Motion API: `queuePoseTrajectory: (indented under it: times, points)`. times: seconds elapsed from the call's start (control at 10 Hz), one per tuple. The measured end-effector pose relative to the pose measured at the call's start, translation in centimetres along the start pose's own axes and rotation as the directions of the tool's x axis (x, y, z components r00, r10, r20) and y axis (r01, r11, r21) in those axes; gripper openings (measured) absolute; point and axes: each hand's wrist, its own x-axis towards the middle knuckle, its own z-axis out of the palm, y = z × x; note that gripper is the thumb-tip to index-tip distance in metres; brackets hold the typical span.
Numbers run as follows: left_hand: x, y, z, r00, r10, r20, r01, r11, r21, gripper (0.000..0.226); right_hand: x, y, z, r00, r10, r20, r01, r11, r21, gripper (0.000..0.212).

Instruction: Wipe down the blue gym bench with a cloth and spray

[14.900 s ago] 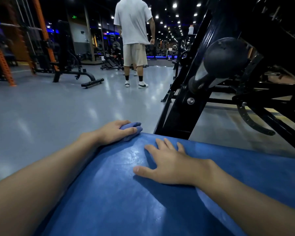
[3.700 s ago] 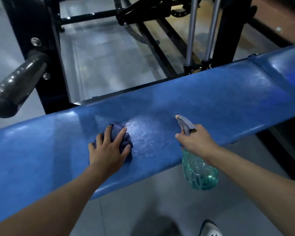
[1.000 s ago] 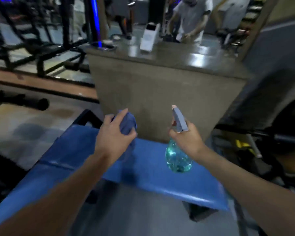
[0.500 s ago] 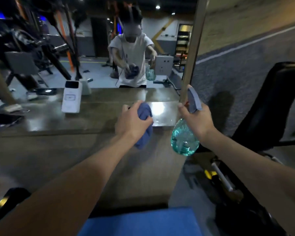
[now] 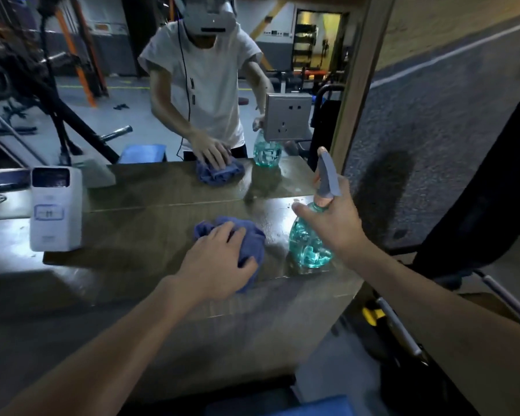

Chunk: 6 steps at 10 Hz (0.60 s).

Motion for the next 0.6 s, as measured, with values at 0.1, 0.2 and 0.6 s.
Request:
queuePoseTrajectory:
  times: [0.1, 0.2, 0.6]
  points:
    - [0.1, -0.4, 1.0, 0.998, -0.017, 0.059, 0.013, 0.997, 0.075, 0.081, -1.8, 1.7, -0.5, 0.995, 0.008, 0.096, 0.004, 0.992, -0.126, 0.077]
    - [1.0, 1.1, 2.0, 0.987, -0.155, 0.032, 0.15, 0.981, 0.123, 0.081, -2.1, 2.3, -0.4, 0.995, -0.008, 0.103, 0.03, 0.978, -0.208, 0.079]
    - [2.1, 4.4, 1.3, 0.936, -0.321, -0.142, 0.327, 0.945, 0.019, 0.064, -2.0, 2.5, -1.4, 0.995, -0.006, 0.103, 0.027, 0.979, -0.2, 0.097]
